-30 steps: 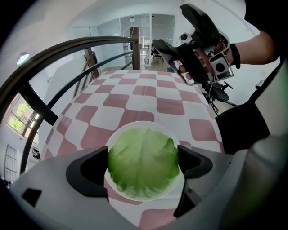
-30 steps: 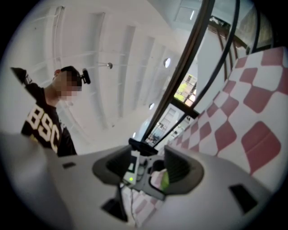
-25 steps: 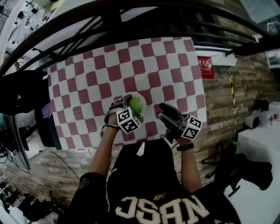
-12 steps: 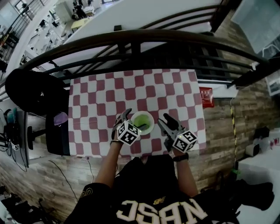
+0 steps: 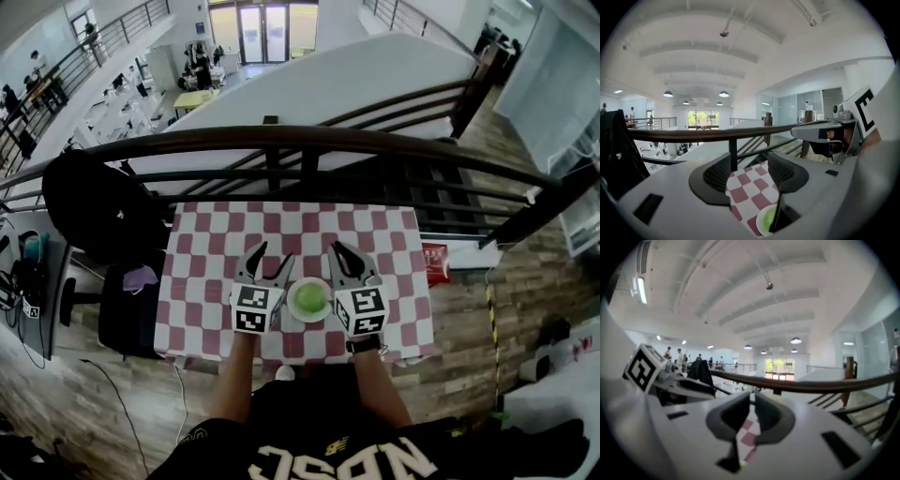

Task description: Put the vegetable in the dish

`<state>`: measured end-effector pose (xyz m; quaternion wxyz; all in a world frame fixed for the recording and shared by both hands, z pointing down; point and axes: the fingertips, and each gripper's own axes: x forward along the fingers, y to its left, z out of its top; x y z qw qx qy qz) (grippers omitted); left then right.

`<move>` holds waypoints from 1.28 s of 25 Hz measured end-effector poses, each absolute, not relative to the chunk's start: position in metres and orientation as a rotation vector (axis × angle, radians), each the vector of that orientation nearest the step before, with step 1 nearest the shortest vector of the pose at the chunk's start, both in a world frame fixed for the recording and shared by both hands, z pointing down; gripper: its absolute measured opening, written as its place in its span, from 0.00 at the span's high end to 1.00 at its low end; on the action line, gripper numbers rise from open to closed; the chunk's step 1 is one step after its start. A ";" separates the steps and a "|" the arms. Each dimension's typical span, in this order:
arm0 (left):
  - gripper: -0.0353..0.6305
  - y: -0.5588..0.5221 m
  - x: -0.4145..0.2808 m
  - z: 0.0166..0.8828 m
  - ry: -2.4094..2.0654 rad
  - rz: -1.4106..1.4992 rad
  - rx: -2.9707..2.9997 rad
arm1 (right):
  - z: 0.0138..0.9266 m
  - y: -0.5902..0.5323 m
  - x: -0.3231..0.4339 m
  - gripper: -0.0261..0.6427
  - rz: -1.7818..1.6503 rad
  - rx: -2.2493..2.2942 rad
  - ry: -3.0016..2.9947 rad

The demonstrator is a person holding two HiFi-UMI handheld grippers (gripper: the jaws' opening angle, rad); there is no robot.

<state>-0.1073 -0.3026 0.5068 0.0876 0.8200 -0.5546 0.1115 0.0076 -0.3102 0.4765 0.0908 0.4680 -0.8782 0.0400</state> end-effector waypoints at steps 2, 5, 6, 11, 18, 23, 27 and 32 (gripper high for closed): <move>0.60 -0.299 -0.117 0.479 -1.725 0.224 2.437 | 0.453 -0.308 -0.003 0.91 0.094 1.413 -2.656; 0.74 -0.290 -0.130 0.442 -1.839 0.067 2.418 | 0.430 -0.299 -0.011 0.93 0.086 1.430 -2.715; 0.78 -0.286 -0.133 0.432 -1.870 0.032 2.416 | 0.425 -0.296 -0.012 0.93 0.080 1.436 -2.723; 0.92 -0.265 -0.138 0.405 -1.942 -0.045 2.433 | 0.423 -0.281 -0.016 0.94 0.032 1.437 -2.707; 0.92 -0.254 -0.124 0.413 -1.906 -0.009 2.494 | 0.419 -0.268 -0.029 0.94 -0.014 1.441 -2.721; 0.92 -0.251 -0.119 0.419 -1.871 -0.021 2.495 | 0.420 -0.259 -0.039 0.94 -0.003 1.440 -2.736; 0.92 -0.249 -0.122 0.421 -1.881 -0.043 2.489 | 0.428 -0.255 -0.046 0.93 0.015 1.415 -2.731; 0.92 -0.246 -0.135 0.434 -1.898 -0.009 2.453 | 0.439 -0.254 -0.046 0.93 0.054 1.426 -2.710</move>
